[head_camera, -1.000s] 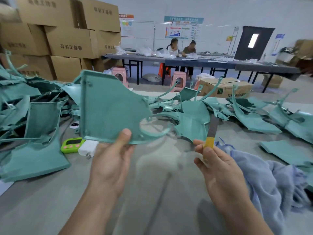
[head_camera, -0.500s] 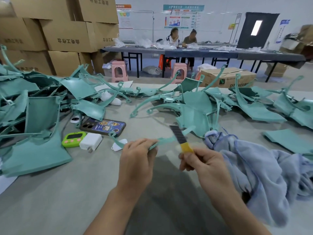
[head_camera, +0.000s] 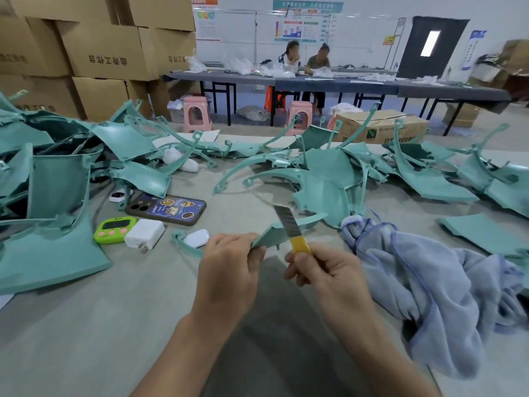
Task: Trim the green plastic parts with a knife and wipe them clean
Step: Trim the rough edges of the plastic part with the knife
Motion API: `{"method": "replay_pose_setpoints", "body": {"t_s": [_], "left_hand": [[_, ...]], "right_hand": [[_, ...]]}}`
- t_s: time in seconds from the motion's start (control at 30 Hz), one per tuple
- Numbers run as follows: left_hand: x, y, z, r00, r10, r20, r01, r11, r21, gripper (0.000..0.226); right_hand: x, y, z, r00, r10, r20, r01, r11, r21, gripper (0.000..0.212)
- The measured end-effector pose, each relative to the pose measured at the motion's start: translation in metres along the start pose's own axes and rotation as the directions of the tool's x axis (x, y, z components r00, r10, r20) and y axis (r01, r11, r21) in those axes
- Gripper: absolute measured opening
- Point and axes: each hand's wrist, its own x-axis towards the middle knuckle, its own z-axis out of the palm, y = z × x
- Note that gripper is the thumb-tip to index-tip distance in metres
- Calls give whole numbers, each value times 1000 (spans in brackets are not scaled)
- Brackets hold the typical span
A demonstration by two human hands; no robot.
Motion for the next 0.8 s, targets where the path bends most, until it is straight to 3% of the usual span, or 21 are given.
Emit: {"method": "replay_pose_setpoints", "body": {"t_s": [0.1,0.17,0.23,0.3,0.37,0.5,0.57,0.63,0.7,0.77,0.8], "left_hand": [[0,1,1,1000,16,-4,-16,1000,0,11],[0,1,1,1000,13,-5,-13,1000,-5,9],[0,1,1,1000,12,2,-12,1000,-1,8],[0,1,1,1000,10,20,-10,1000,1,10],[0,2,0,1000,11,23,-11,1000,-16,11],[0,2,-3,1000,4,-3,-4,1000,-18,9],[-1,4,-5,1000,-8,7,8,1000,-18,13],[-1,6,-4,1000,12,12,-12,1000,-15,12],[-1,7,-4,1000,16,22,-16,1000,-25,10],[-2,7,-4,999,8,33,-7,999,-47,8],[-3,6,-4,999,6,35,-4,999,-52,7]], "right_hand": [[11,9,-15,962,186,-202,-213,970,-120,26],[14,10,-27,936,218,-278,-257,960,-112,29],[10,4,-24,968,112,-226,-118,993,-11,24],[2,-3,-10,998,-13,-63,17,998,58,17],[-1,-2,1,1000,-3,29,2,1000,25,19],[10,11,-22,943,228,-241,-281,936,-214,26],[11,9,-33,923,197,-330,-307,894,-325,27],[8,0,-27,961,102,-258,-151,972,-178,19],[1,-8,-12,993,19,-118,-21,1000,-16,27],[-4,-8,-2,1000,18,-2,-18,1000,-23,29],[-2,-6,-3,998,66,-18,-67,996,-65,25]]}}
